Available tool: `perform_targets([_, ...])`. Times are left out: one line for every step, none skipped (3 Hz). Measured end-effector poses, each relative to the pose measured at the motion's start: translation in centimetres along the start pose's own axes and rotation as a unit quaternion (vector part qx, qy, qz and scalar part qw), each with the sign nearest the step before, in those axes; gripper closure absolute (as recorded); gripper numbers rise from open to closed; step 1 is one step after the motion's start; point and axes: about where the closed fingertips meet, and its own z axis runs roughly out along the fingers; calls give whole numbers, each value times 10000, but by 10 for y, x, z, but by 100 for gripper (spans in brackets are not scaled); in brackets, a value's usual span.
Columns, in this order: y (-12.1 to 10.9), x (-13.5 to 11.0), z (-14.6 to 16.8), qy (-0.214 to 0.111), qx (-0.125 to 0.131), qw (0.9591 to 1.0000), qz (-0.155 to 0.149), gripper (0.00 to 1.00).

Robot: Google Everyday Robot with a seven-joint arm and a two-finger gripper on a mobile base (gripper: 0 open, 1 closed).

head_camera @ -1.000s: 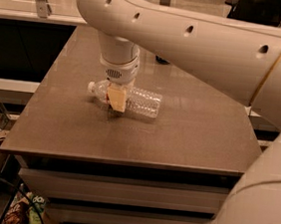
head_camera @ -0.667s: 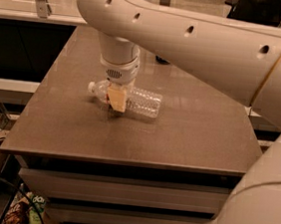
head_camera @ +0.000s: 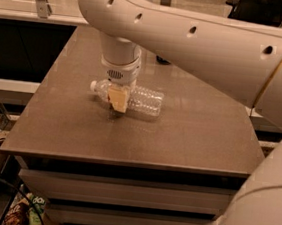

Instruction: Knock water bottle over

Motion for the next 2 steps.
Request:
perform_targets([0,1,0,-7,9,10000,4,0])
perform_targets([0,1,0,-7,9,10000,4,0])
